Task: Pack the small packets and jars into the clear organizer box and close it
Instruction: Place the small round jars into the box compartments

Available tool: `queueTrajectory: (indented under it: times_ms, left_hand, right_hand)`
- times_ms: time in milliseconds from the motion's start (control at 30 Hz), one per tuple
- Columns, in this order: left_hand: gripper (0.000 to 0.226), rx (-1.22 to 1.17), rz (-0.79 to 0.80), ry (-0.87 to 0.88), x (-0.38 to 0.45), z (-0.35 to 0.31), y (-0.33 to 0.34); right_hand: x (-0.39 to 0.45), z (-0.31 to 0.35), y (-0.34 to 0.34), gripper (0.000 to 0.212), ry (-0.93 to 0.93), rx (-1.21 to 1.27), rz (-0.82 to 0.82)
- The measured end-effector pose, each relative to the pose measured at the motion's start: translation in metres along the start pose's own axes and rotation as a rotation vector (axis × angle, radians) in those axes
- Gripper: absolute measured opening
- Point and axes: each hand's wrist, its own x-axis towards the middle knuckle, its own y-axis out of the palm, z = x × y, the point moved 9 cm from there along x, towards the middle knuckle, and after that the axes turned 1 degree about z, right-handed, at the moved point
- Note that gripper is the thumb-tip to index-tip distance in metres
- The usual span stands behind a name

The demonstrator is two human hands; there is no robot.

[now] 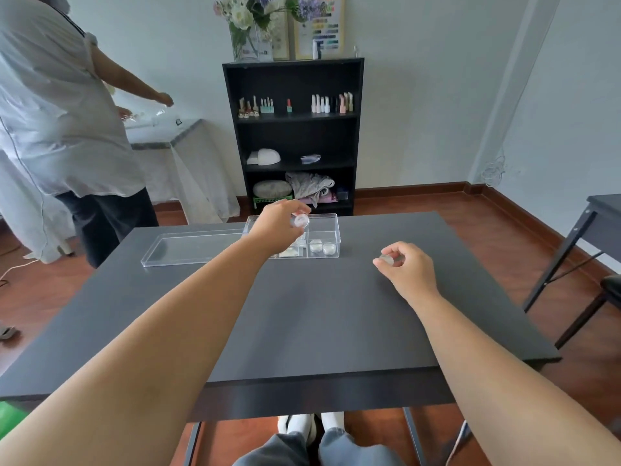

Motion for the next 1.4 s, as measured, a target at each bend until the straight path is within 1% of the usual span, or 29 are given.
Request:
queueTrajectory:
  times_ms: [100,167,233,333,467,600,700,767,933,1033,1133,1200,1267,1333,1400]
  left_hand:
    - [0.028,0.107,0.007,0.007,0.022,-0.016,0.01]
    - [0.028,0.222,0.015,0.012,0.036,-0.023,0.018]
    - [0.028,0.342,0.052,-0.006,0.045,-0.024,0.03]
    - [0.022,0.496,0.072,-0.028,0.055,-0.017,0.046]
    - [0.018,0.604,0.138,-0.096,0.064,-0.004,0.061]
    - [0.017,0.712,0.195,-0.114,0.071,0.0,0.071]
    - [0.013,0.69,0.271,-0.142,0.072,0.002,0.078]
    - [0.015,0.677,0.318,-0.155,0.071,0.003,0.081]
    - [0.017,0.654,0.345,-0.15,0.068,0.001,0.079]
    - [0.025,0.615,0.287,-0.162,0.065,0.001,0.07]
    - [0.029,0.516,0.128,-0.134,0.063,0.004,0.056]
    - [0.03,0.468,0.01,-0.086,0.057,0.009,0.047]
    - [0.03,0.405,-0.063,-0.065,0.051,0.018,0.041]
    - [0.035,0.388,-0.053,-0.085,0.046,0.03,0.041]
    - [0.046,0.415,0.013,-0.141,0.043,0.045,0.046]
  right_hand:
    - [0.001,-0.002,0.001,0.015,0.002,0.005,-0.023]
    - [0.001,-0.005,0.001,0.016,0.018,0.016,-0.04]
    - [0.001,-0.007,0.0,0.016,0.025,0.028,-0.052]
    - [0.002,-0.009,-0.003,0.016,0.024,0.05,-0.075]
    - [0.004,-0.011,-0.004,0.016,0.025,0.078,-0.074]
    - [0.005,-0.013,-0.003,0.016,0.029,0.093,-0.067]
    - [0.006,-0.014,-0.004,0.014,0.039,0.099,-0.07]
    - [0.007,-0.014,-0.004,0.014,0.042,0.098,-0.068]
    - [0.005,-0.011,-0.003,0.013,0.04,0.092,-0.059]
    - [0.004,-0.007,-0.002,0.013,0.045,0.136,-0.06]
    - [0.008,0.003,0.006,0.014,0.058,0.214,-0.039]
    - [0.018,0.018,0.015,0.015,0.065,0.253,0.005]
    - [0.032,0.041,0.026,0.019,0.026,0.248,0.068]
    - [0.047,0.067,0.04,0.027,-0.05,0.214,0.16]
    - [0.06,0.087,0.056,0.034,-0.094,0.169,0.27]
